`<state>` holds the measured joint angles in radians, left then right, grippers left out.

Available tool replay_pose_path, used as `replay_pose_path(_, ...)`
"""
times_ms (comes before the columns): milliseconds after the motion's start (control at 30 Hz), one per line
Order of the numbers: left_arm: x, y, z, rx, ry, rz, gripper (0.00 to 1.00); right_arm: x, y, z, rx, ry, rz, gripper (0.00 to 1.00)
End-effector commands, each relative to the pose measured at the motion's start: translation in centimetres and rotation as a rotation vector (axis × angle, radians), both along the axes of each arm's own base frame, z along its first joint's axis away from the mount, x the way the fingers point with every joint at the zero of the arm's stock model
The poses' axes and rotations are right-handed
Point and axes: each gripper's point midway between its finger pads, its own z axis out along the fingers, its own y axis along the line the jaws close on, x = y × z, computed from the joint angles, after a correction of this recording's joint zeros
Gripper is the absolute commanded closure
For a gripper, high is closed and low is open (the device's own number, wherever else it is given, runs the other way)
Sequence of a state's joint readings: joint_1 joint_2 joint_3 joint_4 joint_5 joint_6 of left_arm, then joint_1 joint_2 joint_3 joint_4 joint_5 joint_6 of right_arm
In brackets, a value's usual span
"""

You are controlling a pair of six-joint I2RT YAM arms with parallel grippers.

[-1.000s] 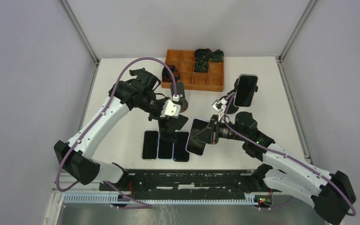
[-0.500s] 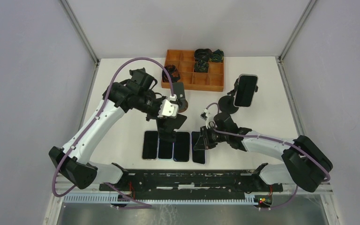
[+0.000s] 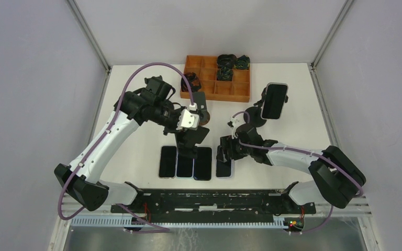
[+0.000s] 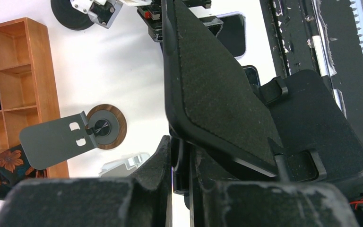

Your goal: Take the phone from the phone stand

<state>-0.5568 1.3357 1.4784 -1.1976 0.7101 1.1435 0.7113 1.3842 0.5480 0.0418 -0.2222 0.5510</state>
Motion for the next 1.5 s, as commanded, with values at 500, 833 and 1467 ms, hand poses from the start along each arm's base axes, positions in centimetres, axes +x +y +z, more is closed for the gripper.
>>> replay_pose_path(500,-0.4,-0.8,2.2,-0.076,0.002,0.004,0.98,-2.5,0.9,0.4,0.141,0.002,0.013,0.13)
replay_pose_path(833,-0.4,-0.9,2.4,-0.081,0.008,0.009,0.98,-1.2,3.2,5.9,0.222,-0.141,0.105,0.13)
replay_pose_path(1467,-1.1,-1.9,3.1,-0.153,0.091,0.034,0.98,-5.7,7.3,28.5,0.947,-0.475,0.248,0.26)
